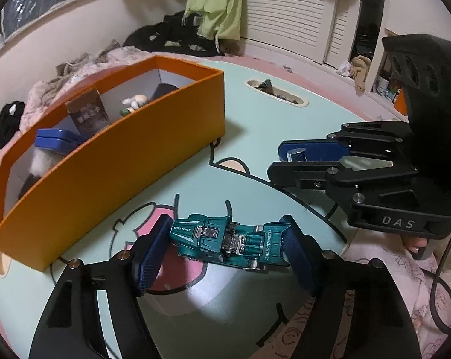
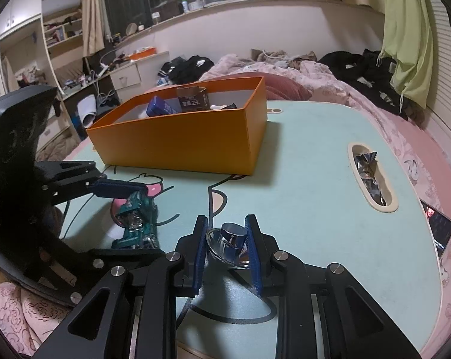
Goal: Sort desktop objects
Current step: 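Grasp the teal toy car with the left gripper while the right holds the cap, then lower the toy car and silver cap into the orange box, opening both grippers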
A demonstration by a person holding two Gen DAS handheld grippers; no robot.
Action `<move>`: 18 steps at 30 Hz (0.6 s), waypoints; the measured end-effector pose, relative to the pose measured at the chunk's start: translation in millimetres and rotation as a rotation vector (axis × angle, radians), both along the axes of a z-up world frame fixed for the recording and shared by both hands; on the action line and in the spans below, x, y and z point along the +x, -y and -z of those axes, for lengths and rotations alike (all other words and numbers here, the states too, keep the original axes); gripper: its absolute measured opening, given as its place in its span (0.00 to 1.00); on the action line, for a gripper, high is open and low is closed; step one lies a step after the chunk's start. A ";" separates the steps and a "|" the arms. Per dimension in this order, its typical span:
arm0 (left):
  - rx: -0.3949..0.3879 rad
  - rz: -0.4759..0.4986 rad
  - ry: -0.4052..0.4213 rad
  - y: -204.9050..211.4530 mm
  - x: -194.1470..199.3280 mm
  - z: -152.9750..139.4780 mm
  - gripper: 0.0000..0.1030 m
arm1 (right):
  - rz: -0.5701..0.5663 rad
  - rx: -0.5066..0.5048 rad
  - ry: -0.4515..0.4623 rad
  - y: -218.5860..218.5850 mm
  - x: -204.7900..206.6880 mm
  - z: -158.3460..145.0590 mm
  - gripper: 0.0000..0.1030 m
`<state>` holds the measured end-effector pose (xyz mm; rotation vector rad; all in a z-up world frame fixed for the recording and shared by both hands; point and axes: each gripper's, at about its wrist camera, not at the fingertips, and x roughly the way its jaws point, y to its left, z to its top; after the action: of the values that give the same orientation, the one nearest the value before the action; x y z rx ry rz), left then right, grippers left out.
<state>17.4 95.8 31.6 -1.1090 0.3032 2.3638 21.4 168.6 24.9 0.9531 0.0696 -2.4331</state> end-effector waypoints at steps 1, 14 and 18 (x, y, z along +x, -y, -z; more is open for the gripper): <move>0.003 -0.012 -0.014 1.9 1.7 -2.4 0.71 | 0.000 0.000 -0.001 -0.2 0.1 -0.1 0.24; 0.157 -0.172 -0.117 56.3 5.4 -53.9 0.71 | -0.075 -0.049 -0.126 25.7 -8.6 -53.8 0.24; 0.168 -0.248 -0.171 71.9 -12.0 -75.9 0.71 | -0.060 -0.056 -0.183 41.3 -35.0 -79.5 0.24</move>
<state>5.3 24.0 107.5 -0.9121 0.0240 2.6534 -13.6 127.2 104.4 0.6919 0.0922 -2.4478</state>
